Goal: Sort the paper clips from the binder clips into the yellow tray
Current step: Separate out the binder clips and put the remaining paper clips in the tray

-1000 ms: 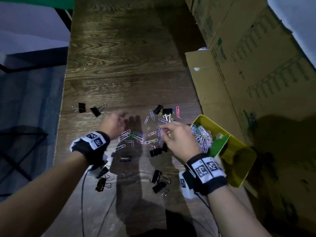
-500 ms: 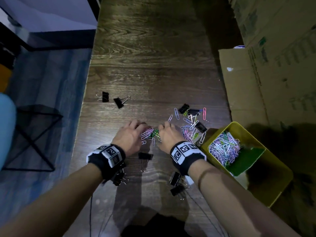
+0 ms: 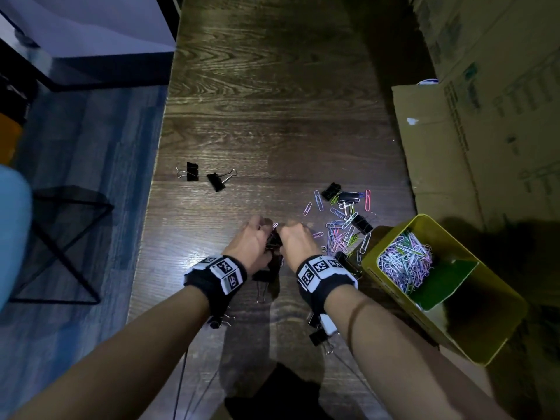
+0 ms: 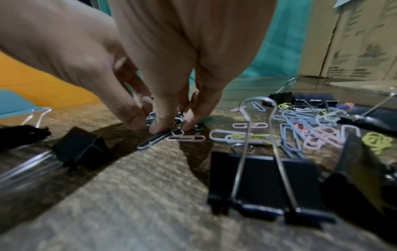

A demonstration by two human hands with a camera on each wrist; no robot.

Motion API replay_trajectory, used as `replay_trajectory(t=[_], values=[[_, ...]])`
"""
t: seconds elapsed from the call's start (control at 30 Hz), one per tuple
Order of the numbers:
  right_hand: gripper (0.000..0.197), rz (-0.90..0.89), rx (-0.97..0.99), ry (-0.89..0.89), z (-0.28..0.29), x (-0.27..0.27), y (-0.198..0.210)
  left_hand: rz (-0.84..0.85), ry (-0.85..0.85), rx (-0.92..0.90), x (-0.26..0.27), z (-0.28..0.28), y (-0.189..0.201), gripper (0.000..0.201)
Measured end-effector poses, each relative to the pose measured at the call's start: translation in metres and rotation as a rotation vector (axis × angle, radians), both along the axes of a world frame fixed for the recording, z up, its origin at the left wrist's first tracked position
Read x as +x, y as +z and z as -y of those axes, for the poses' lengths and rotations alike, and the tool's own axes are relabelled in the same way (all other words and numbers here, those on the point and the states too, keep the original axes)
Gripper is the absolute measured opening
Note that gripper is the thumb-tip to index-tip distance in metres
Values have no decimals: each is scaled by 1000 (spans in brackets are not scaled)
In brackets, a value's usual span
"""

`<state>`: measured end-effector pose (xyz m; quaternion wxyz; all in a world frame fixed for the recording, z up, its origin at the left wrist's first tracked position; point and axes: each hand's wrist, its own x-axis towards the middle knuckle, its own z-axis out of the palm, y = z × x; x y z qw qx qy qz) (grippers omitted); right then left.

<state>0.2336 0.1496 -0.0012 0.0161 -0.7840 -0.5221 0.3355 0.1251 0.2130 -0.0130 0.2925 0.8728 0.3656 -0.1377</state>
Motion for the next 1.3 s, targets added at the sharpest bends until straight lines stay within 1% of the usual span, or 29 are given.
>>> replay_trajectory(t=[0.1,0.17,0.23,0.33,0.43,0.57,0.67,0.73,0.77,0.83,0.9,0.97,1.07,1.13,1.17,1.23,1.3], values=[[28,-11,26,13,1,-1,1,0,-61,35,-2,-1,-4,42],[25,8,51,58,4,-3,2,3,-102,48,-2,-3,-2,37],[20,23,69,92,7,-3,1,4,-158,65,-2,-6,1,36],[17,42,67,94,11,0,2,-56,-267,123,-2,-7,3,35],[14,62,36,122,12,2,5,-99,-311,145,0,-7,5,33],[23,83,12,197,12,5,14,-162,-385,201,5,-4,10,31],[27,116,-29,269,12,8,17,-199,-407,203,8,-5,10,38],[28,121,-59,276,10,8,16,-199,-406,193,10,-7,11,44],[28,118,-69,261,9,8,15,-206,-402,191,12,-7,13,43],[27,81,-76,179,6,10,13,-243,-333,157,17,-8,14,35],[27,27,-79,51,4,12,10,-298,-202,73,20,-11,18,29],[22,-37,-67,-88,3,15,4,-262,-92,37,18,-18,17,24],[14,-141,27,-305,3,19,-1,-113,68,9,11,-30,11,15],[14,-216,115,-423,4,23,-2,0,211,-79,6,-37,7,10],[16,-265,160,-481,5,25,0,57,278,-142,3,-41,5,9],[22,-377,237,-608,5,27,5,194,422,-313,-3,-46,2,17],[23,-484,314,-722,8,32,15,361,582,-474,-4,-50,5,24]])
